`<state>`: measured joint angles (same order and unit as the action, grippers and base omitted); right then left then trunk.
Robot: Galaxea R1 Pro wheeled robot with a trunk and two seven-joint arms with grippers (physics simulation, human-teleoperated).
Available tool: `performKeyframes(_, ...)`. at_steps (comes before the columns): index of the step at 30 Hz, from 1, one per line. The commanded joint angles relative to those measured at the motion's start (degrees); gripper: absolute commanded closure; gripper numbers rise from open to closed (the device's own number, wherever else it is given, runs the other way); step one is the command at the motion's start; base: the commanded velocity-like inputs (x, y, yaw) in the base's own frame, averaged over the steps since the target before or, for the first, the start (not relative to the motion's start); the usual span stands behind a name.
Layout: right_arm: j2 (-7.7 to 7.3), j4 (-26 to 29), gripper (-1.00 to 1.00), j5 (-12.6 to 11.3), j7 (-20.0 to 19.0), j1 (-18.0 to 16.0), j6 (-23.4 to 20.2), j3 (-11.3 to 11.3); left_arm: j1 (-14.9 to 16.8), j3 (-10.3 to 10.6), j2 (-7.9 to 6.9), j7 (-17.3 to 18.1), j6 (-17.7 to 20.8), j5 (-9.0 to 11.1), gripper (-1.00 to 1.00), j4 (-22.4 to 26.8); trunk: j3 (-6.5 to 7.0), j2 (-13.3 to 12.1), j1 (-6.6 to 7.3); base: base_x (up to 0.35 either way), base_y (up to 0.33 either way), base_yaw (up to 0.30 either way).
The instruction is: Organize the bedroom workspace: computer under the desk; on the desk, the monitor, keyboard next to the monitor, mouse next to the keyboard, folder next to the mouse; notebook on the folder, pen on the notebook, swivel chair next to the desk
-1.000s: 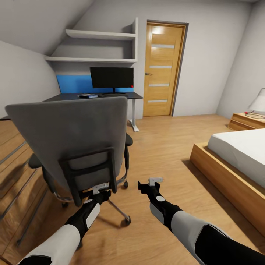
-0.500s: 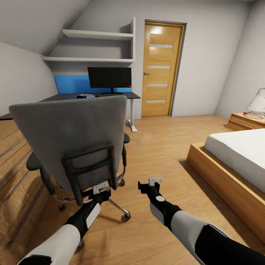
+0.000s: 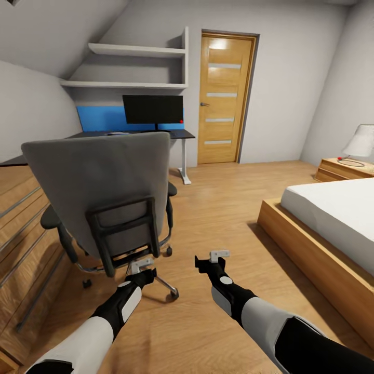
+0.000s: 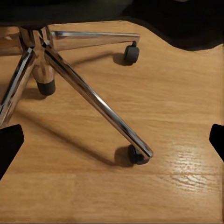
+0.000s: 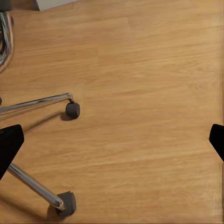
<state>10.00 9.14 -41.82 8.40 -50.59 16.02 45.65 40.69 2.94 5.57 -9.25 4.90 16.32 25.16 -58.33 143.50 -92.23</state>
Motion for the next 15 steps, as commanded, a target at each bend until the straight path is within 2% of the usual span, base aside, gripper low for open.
performKeyframes(1, 0.00, 0.0, -1.00, -0.4, 0.3, 0.0, 0.1, 0.5, 0.0, 0.3, -0.03, -0.4, 0.3, 0.4, -1.00, 0.1, -0.05, 0.0, 0.02, -0.072, -0.095, 0.000)
performKeyframes(4, 0.00, 0.0, -1.00, -0.4, 0.3, 0.0, 0.1, 0.5, 0.0, 0.3, -0.03, -0.4, 0.3, 0.4, -1.00, 0.1, -0.05, 0.0, 0.02, -0.152, -0.106, 0.000)
performKeyframes(11, 0.00, 0.0, -1.00, -0.4, 0.3, 0.0, 0.1, 0.5, 0.0, 0.3, -0.03, -0.4, 0.3, 0.4, -1.00, 0.1, -0.05, 0.0, 0.02, -0.252, -0.092, 0.000)
performKeyframes(15, 0.00, 0.0, -1.00, -0.4, 0.3, 0.0, 0.2, 0.4, 0.0, 0.2, -0.32, -0.6, 0.2, 0.4, -1.00, 0.1, -0.05, 0.0, 0.02, -0.085, -0.026, 0.000)
